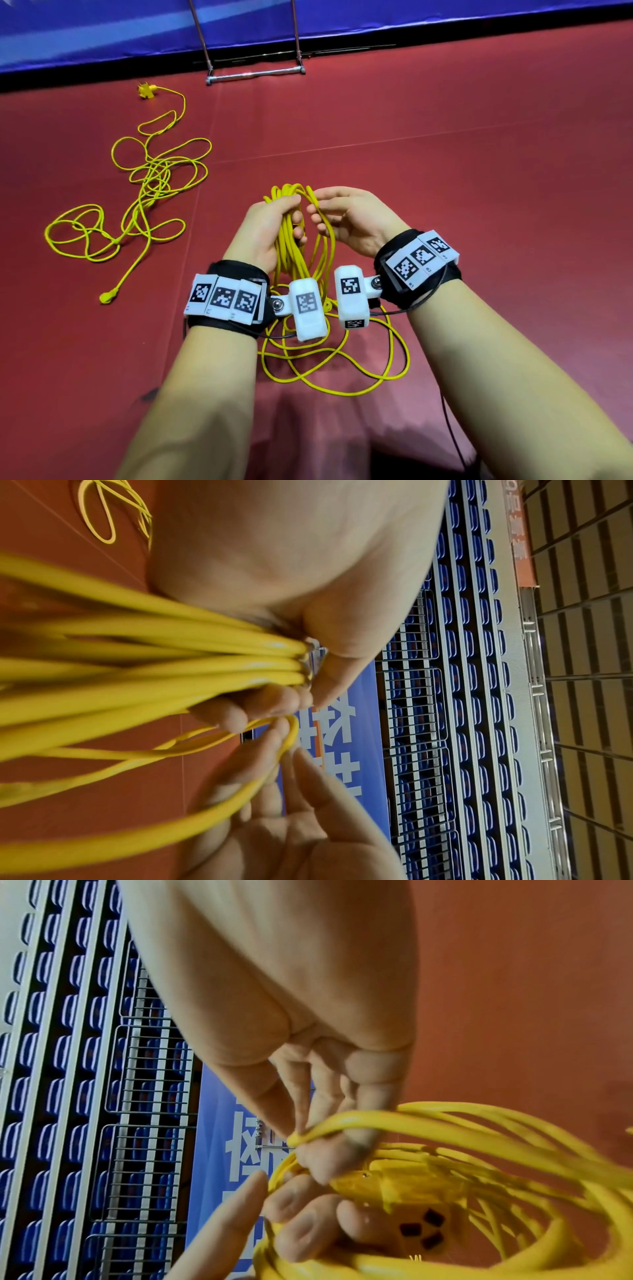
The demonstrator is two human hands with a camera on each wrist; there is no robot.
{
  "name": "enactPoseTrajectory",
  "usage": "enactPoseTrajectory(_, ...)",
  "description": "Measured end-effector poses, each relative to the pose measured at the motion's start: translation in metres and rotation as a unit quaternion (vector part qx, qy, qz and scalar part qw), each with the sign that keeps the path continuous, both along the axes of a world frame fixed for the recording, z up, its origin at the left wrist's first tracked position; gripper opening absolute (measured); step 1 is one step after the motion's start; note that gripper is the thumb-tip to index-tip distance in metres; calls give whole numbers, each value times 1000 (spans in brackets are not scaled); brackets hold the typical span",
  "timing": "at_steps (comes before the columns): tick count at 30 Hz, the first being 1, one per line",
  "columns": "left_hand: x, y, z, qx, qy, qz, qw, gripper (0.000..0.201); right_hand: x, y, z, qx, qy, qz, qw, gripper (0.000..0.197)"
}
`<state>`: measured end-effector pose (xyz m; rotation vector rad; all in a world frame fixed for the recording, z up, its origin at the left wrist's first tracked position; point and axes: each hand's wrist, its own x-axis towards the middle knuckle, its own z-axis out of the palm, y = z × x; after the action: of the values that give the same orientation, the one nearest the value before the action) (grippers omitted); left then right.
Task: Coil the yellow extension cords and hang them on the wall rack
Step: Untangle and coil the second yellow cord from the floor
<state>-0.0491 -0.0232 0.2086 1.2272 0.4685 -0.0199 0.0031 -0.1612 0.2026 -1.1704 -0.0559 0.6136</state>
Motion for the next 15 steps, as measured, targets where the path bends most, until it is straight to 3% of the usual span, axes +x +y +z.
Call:
enactPoseTrajectory(3,0,-2,1,-16,0,-1,1000,29,-4,-1,5,-15,-3,74,997,37)
enactPoseTrajectory(7,0,-2,-1,-4,18,-9,1000,41,-7,-2,10,-36,-20,108,993,52)
enactPoseTrajectory(9,0,-1,-2,10,23,-10,1000,47,-9,1,12,-30,-31,92,995,53)
enactPoseTrajectory(15,0,-2,-4,25,3,-26,999,28,0,5,16,-17,-41,-42,998,40)
